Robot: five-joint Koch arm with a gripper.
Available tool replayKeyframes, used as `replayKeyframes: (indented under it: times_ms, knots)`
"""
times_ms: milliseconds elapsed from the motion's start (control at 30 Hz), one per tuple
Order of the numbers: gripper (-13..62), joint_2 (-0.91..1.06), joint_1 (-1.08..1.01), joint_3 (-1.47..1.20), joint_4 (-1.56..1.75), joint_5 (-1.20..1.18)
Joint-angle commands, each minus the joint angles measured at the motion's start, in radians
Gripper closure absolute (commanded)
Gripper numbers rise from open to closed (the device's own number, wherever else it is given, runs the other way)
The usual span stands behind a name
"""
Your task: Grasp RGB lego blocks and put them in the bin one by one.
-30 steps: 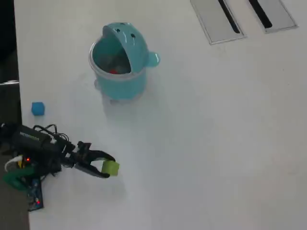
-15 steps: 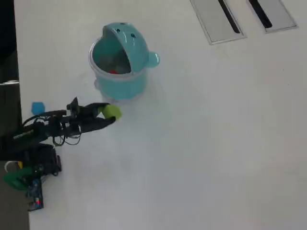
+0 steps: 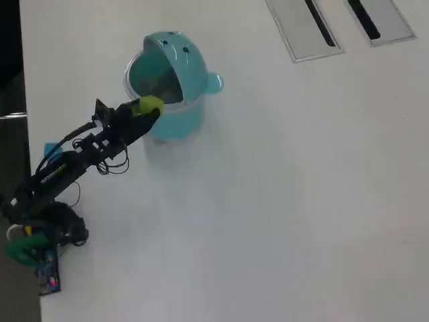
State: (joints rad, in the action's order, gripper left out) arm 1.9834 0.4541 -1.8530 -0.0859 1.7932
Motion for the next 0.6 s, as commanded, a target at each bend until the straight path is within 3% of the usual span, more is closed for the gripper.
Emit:
replayKeyframes:
  times_ms: [0,233,533,567]
  knots:
    - [39.5,0.009,0.009,0.126,0.086,0.0]
    - [39.5,-0.244,0.153,0.36,0.115,0.035]
    - [39.4,-0.414,0.225,0.502,0.115,0.061]
    - [34.9,-0.451,0.249,0.525,0.114,0.075]
